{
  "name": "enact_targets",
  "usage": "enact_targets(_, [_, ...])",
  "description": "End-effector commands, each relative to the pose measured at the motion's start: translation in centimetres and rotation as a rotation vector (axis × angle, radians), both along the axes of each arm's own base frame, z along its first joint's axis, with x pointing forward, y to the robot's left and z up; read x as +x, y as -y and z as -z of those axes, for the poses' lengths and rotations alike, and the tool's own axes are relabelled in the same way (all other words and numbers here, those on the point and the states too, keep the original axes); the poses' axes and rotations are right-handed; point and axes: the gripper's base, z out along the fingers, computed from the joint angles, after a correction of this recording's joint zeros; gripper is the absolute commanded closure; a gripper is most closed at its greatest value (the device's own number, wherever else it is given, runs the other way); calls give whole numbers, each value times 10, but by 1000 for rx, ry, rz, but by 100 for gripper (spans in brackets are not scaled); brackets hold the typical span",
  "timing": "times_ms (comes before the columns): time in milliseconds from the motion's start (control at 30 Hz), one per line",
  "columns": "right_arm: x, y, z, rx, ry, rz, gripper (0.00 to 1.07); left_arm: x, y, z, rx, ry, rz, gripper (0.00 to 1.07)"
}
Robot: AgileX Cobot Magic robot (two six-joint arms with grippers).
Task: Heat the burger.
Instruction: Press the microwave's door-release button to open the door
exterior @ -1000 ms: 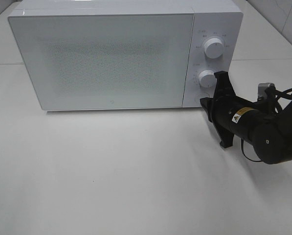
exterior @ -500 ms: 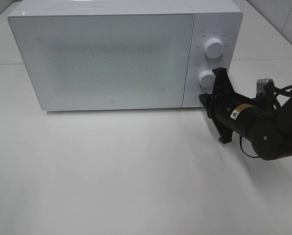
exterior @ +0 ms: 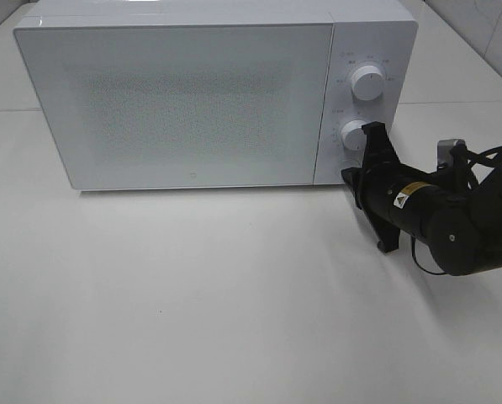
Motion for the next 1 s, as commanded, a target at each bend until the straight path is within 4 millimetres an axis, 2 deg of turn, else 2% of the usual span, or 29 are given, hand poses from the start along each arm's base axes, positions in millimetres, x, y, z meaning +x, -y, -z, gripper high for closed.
enact_targets(33, [2, -2, 1, 5, 8, -6, 107, -2, 0, -1, -7, 25, -6, 6])
enact_targets(1000, [23, -3, -14, 36, 136, 44, 107, -2, 0, -1, -7, 25, -6, 6])
